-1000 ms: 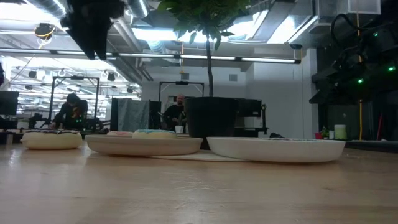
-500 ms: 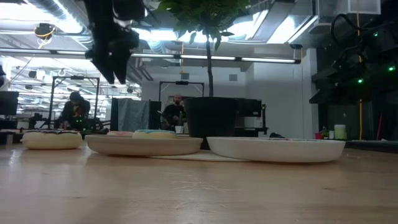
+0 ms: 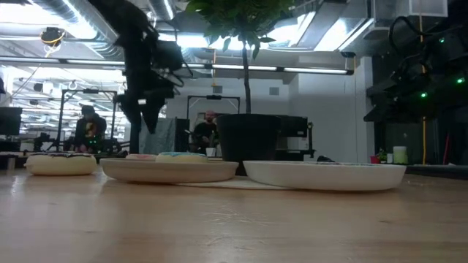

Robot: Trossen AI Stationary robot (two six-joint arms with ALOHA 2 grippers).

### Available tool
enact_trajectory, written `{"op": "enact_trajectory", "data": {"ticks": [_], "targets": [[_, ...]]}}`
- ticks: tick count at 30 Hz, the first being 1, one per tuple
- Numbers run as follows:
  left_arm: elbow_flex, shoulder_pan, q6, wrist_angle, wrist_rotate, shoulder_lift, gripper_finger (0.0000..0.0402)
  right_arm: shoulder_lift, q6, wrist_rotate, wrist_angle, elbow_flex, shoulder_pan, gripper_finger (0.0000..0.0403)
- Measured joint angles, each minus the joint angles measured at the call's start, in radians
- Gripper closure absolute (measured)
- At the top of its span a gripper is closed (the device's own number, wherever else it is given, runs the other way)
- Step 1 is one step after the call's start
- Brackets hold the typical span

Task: Pick & Place donuts
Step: Put the large pink donut on the beige plate

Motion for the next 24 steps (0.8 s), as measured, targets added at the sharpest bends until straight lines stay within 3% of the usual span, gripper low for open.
{"op": "enact_trajectory", "data": {"ticks": [13,24], "targets": [[0.0,0.071,0.087,0.134,0.005,0.188,0.0123,0.0,0.0,0.0,0.0,0.0,0.0,0.0124],[0.0,0.09,0.106,0.179,0.046,0.232,0.0124,0.0,0.0,0.0,0.0,0.0,0.0,0.0124]]}}
